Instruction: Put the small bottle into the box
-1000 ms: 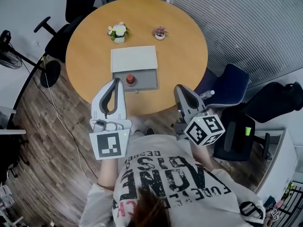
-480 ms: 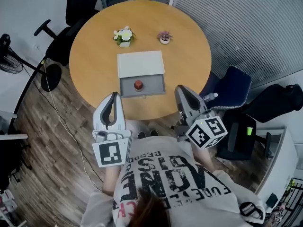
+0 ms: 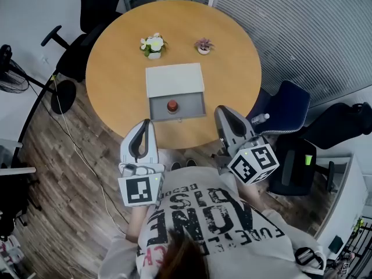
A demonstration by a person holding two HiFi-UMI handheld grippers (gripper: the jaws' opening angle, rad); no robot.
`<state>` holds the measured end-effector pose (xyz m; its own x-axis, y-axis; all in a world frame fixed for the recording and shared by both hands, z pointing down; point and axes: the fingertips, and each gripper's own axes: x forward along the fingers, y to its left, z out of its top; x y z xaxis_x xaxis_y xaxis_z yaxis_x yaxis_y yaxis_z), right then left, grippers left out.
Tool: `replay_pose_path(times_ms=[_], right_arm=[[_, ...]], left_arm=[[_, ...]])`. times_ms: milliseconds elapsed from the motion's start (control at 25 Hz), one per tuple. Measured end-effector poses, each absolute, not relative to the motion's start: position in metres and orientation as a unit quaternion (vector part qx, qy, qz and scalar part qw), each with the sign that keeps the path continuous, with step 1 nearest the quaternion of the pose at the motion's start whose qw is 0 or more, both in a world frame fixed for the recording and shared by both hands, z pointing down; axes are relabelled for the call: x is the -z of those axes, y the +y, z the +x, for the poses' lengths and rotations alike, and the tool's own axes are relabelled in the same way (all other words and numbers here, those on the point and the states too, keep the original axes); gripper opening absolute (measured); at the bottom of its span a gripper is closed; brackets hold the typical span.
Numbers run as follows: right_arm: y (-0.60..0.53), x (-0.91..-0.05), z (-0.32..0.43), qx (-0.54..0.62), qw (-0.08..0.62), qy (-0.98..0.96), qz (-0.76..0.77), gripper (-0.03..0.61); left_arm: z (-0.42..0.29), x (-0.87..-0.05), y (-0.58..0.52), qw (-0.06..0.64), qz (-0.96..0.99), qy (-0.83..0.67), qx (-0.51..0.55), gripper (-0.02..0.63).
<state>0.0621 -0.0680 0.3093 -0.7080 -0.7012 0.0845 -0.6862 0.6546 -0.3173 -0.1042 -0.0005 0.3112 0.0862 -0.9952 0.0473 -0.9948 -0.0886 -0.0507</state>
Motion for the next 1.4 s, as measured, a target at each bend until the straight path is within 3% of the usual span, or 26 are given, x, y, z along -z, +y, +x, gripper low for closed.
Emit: replay_pose_path(times_ms=[1400], right_arm=[[-0.077,-0.302,0.058,0.123,-0.005,0.927,-0.353,0.015]], left_arm=[[-0.092,-0.311,-0.027,-0.006,-0.752,0.659,0.019,0.009]])
